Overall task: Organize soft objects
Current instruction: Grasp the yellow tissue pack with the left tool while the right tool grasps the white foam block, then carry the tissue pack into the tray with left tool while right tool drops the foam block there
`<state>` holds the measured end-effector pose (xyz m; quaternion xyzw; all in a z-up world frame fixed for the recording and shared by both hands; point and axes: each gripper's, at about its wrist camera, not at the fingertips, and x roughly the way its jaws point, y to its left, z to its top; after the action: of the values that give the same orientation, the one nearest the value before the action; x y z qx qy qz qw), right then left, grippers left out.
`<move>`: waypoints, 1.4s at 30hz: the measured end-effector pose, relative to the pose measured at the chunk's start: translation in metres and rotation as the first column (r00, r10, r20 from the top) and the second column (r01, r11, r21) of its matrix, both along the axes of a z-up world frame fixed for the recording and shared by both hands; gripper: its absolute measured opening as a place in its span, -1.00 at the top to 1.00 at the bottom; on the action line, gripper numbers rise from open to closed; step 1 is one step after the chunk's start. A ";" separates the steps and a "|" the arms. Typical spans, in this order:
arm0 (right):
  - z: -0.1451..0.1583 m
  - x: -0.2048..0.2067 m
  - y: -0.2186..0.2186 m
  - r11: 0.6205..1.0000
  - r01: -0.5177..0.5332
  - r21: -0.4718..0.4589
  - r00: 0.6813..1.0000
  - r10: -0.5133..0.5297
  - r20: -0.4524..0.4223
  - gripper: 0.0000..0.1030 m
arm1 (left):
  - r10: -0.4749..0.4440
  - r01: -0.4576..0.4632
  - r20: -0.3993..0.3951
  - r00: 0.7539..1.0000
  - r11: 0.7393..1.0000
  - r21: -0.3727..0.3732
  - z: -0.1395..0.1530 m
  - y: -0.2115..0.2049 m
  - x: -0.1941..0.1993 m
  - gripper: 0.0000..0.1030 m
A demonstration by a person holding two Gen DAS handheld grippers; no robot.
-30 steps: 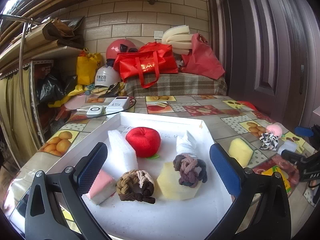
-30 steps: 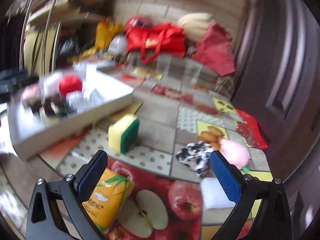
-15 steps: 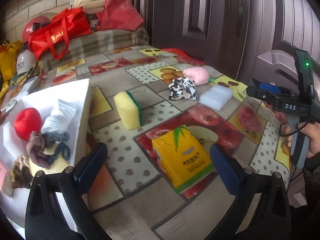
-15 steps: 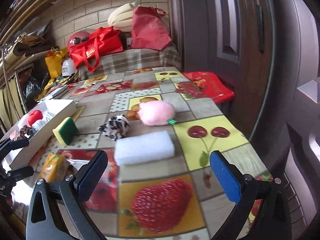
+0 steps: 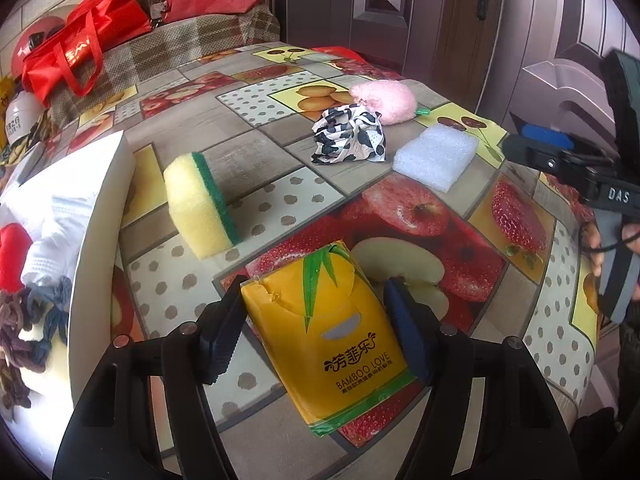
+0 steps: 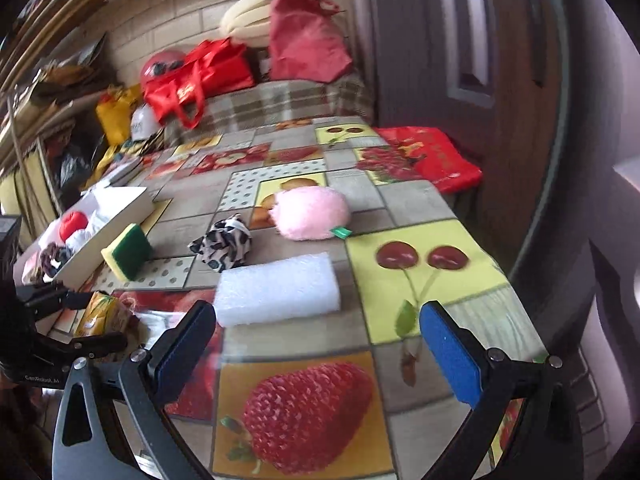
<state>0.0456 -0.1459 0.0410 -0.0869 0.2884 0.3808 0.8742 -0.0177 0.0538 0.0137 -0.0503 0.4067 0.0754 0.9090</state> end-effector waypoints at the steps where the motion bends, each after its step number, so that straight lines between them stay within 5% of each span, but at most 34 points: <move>1: 0.001 0.003 0.005 1.000 -0.016 -0.004 1.000 0.017 0.002 -0.99 | -0.001 0.001 0.003 1.000 1.000 -0.005 0.000 0.001 -0.001 -0.30; 6: -0.003 0.018 0.037 0.996 -0.073 -0.047 0.997 0.073 -0.004 -0.99 | 0.008 -0.008 0.026 1.000 1.000 -0.007 0.002 0.004 -0.004 -0.30; 16: -0.037 0.023 0.089 0.947 -0.153 -0.281 0.988 0.141 -0.063 -0.98 | 0.010 -0.010 0.028 1.000 1.000 -0.011 0.002 0.005 -0.003 -0.30; 19: -0.033 0.022 0.082 0.958 -0.142 -0.249 0.990 0.133 -0.052 -0.75 | 0.005 -0.005 0.048 0.999 1.000 0.005 0.004 0.002 -0.006 -0.30; 24: -0.017 0.009 0.069 0.979 -0.091 -0.184 0.994 0.101 0.045 -0.75 | -0.002 -0.003 0.130 0.991 0.999 0.036 0.014 -0.003 -0.018 -0.20; 29: 0.007 -0.021 0.041 0.998 -0.047 0.038 0.991 0.042 0.131 -0.75 | 0.000 -0.016 0.243 0.970 0.998 0.065 0.027 -0.007 -0.037 -0.19; 34: 0.024 -0.048 0.026 0.974 -0.044 0.224 0.983 0.003 0.182 -0.75 | -0.010 -0.026 0.316 0.949 0.993 0.111 0.036 -0.014 -0.051 -0.16; 42: 0.029 -0.070 0.033 0.965 -0.055 0.257 0.969 -0.011 0.248 -0.75 | 0.054 -0.054 0.401 0.915 0.998 -0.011 0.044 0.009 -0.069 -0.11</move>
<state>-0.0247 -0.1132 0.0700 -0.0205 0.1234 0.4114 0.9028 -0.0871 0.0631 0.0576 -0.0757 0.2105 0.0885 0.9706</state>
